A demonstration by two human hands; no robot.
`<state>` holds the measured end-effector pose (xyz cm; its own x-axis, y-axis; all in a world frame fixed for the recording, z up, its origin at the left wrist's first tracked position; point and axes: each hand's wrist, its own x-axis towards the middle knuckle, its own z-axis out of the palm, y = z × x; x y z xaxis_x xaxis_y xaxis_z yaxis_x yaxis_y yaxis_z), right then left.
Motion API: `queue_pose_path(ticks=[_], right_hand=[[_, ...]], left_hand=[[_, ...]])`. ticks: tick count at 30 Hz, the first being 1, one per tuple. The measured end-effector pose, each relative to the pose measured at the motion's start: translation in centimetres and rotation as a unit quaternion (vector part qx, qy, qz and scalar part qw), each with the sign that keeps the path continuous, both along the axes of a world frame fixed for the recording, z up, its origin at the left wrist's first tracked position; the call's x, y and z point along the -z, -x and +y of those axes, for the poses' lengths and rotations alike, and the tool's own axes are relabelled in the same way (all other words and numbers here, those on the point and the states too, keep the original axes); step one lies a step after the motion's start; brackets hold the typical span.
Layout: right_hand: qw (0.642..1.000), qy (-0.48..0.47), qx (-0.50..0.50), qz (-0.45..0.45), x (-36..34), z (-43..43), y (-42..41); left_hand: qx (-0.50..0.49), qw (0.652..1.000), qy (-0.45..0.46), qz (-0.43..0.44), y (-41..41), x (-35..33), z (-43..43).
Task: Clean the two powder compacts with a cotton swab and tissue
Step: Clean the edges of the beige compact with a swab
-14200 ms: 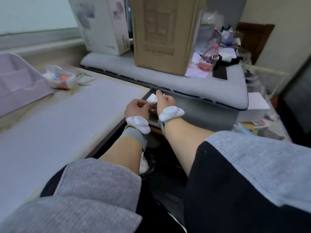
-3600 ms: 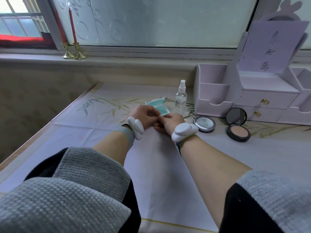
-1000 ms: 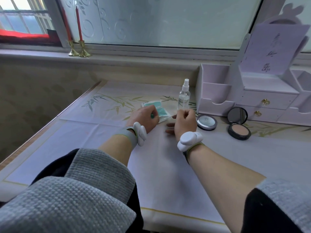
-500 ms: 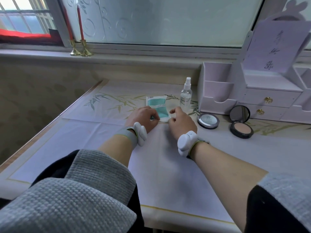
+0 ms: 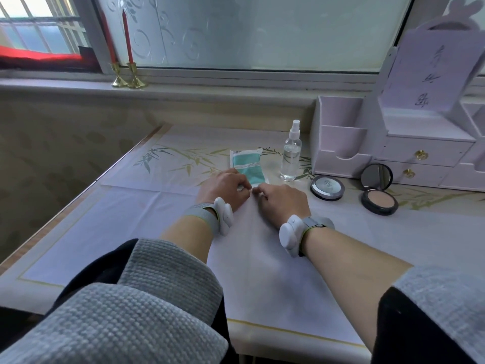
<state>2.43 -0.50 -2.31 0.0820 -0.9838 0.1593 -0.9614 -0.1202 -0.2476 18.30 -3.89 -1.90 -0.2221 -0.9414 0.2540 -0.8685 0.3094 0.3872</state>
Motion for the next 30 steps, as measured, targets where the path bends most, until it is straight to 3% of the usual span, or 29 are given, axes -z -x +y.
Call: queue_pose_path(ticks=[5,16,21,30], right_hand=[[0.998,-0.039,0.035,-0.044,-0.6,-1.1,-0.5],[0.996,-0.012,0.077,-0.036,-0.3,-0.6,-0.1],[0.994,-0.029,0.097,-0.036,-0.8,-0.5,0.8],[0.997,-0.029,0.075,-0.015,-0.9,0.0,1.2]], left_hand=[[-0.014,1.0,-0.009,0.007,0.2,0.1,0.4],[-0.076,0.997,0.004,0.023,0.0,0.9,1.1],[-0.096,0.995,-0.004,-0.015,-0.2,0.4,1.4],[-0.141,0.99,-0.003,-0.016,0.5,0.3,1.8]])
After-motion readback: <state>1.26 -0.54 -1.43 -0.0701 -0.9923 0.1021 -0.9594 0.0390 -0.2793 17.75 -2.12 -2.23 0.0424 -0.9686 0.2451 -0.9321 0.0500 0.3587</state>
